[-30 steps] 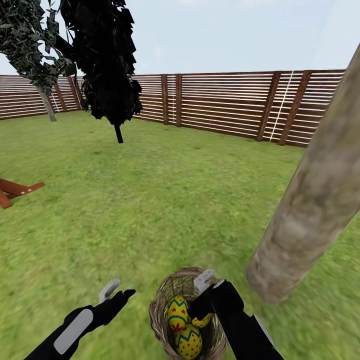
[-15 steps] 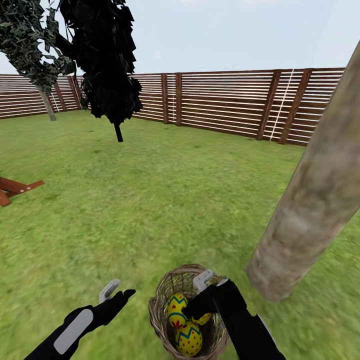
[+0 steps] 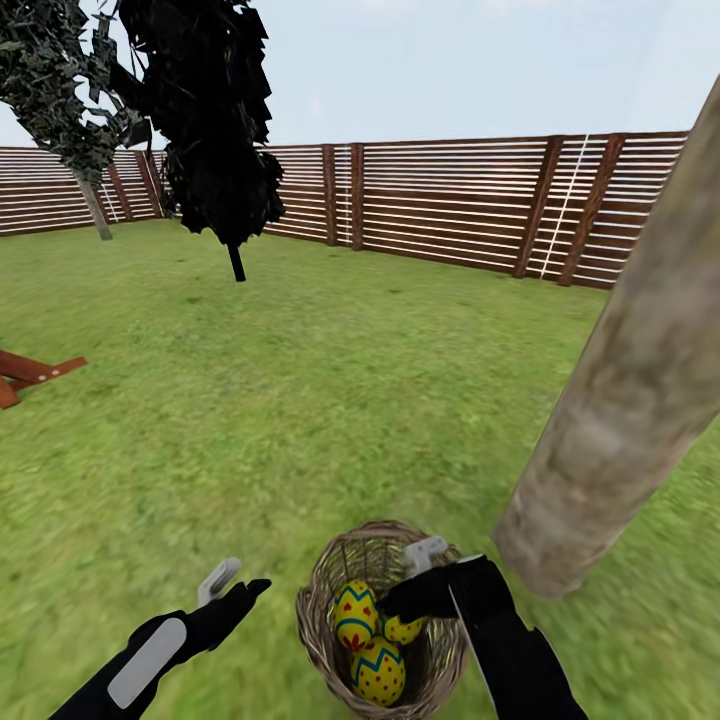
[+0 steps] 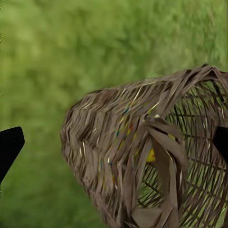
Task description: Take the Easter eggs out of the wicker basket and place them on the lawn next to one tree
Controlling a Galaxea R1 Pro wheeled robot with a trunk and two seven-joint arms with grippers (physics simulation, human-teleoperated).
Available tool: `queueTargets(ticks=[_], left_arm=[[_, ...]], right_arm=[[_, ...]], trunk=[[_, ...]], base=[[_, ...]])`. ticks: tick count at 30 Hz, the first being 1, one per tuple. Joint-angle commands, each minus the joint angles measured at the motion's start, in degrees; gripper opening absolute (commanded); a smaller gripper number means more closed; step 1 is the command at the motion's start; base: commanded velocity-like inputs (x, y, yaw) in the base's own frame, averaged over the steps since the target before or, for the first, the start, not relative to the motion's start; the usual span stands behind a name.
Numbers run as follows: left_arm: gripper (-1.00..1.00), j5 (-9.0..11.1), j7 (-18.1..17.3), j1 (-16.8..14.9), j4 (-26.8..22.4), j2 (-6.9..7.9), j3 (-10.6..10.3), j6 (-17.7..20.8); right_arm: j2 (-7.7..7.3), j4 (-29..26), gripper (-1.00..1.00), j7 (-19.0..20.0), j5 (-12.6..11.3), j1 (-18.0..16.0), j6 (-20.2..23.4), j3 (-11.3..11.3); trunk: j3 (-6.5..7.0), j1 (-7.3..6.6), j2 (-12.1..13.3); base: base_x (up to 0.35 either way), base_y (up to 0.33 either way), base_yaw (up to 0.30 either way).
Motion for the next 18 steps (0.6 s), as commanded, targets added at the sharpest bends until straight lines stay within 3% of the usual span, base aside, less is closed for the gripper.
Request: queueTargets(ticks=[1, 7, 18], left_arm=[[1.0, 0.6, 0.3, 0.0, -0.1, 0.05, -0.2, 0.0], [1.0, 0.6, 0.3, 0.0, -0.1, 0.03, -0.2, 0.0], [1.0, 0.6, 0.3, 0.0, -0.1, -0.05, -0.2, 0.0]], right_arm=[[0.06, -0.2, 1.0, -0.3, 0.6, 0.0, 0.2, -0.2], [0.34, -0.7, 1.0, -10.2, 0.4, -0.4, -0.3, -0.5], [0.95, 0.2, 1.0, -10.8, 0.1, -2.4, -0.3, -0.3]], trunk=[[-0.24, 0.22, -0.4], [-1.31, 1.54, -2.8], [-3.29, 3.95, -7.3]], base=[[0.0, 0.0, 0.0], [0.0, 0.0, 0.0], [0.0, 0.0, 0.0]])
